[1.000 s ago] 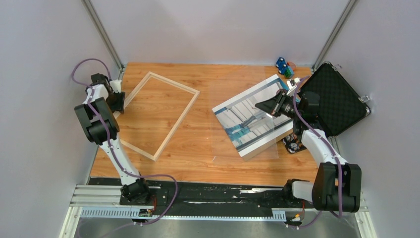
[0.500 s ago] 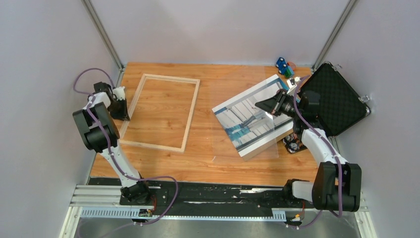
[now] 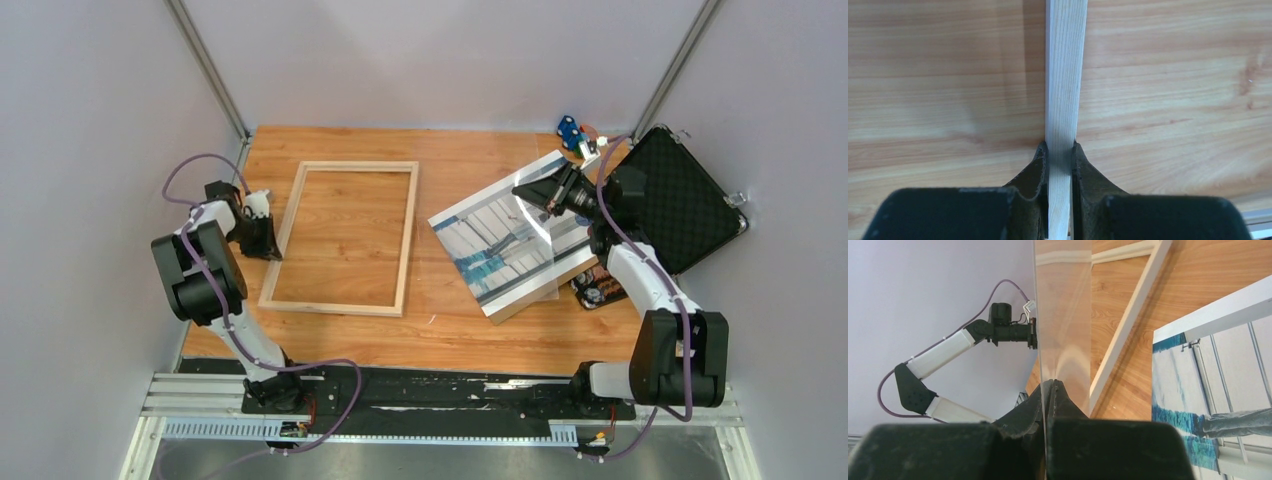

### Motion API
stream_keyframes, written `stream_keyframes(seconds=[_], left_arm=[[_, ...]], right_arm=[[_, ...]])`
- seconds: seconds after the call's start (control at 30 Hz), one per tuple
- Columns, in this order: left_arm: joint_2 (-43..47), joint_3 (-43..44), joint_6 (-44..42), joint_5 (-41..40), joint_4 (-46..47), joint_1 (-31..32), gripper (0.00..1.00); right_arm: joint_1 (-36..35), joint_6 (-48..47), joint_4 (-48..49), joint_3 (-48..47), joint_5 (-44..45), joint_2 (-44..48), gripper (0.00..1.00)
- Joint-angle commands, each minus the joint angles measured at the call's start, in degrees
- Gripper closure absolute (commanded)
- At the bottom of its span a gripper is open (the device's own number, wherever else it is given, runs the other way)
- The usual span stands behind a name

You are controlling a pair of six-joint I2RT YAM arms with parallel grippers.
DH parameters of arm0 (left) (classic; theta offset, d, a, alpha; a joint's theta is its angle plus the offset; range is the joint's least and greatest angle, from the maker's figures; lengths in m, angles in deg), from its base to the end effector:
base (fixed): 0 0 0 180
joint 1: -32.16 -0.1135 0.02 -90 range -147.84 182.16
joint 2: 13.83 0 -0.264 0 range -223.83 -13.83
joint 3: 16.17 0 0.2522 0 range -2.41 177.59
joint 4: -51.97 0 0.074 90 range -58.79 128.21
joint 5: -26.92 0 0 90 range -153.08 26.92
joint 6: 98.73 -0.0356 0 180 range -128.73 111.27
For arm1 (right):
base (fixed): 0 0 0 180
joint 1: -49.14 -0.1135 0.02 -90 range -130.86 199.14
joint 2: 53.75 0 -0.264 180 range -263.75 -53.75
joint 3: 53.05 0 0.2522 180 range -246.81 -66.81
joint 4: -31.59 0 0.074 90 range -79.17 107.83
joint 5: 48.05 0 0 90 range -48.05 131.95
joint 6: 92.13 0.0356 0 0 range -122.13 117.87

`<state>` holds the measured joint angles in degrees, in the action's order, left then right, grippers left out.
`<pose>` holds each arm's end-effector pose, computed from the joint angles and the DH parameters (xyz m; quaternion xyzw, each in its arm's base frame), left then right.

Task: Put the photo into the frame
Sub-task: Pick up the photo frame from the center of the board, then place the photo frame at the center of the board.

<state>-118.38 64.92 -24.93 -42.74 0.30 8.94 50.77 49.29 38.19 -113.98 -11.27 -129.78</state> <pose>0.3221 0.1247 0.1648 -0.0369 0.9756 -0.1219 0.1790 0.2947 0.0201 0.2899 0.0409 0.7366 0.5535 0.3865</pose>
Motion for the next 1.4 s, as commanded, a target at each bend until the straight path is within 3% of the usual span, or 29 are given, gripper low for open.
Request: stream_keyframes(seconds=[0.0,0.4,0.83,1.37], left_arm=[[4.3,-1.4,-1.0,7.0,-1.6,2.9,1.00],[9.4,-6.4,6.1,8.4,2.6,6.2,1.00],[18.4,-11.3,13.3,4.1,7.1,9.6,1.00],[13.8,-11.5,21.4,1.7,7.0,12.8,1.00]], right_arm=[[-0.3,6.8,4.5,-3.7,1.7,-0.3,1.00],[-0.7,16.3,7.6,-5.6,1.4,-1.3,1.00],[-1.4,15.8,9.7,-4.9,3.7,-3.8,1.00],[-3.1,13.5,8.7,-5.3,4.5,-5.2,1.00]])
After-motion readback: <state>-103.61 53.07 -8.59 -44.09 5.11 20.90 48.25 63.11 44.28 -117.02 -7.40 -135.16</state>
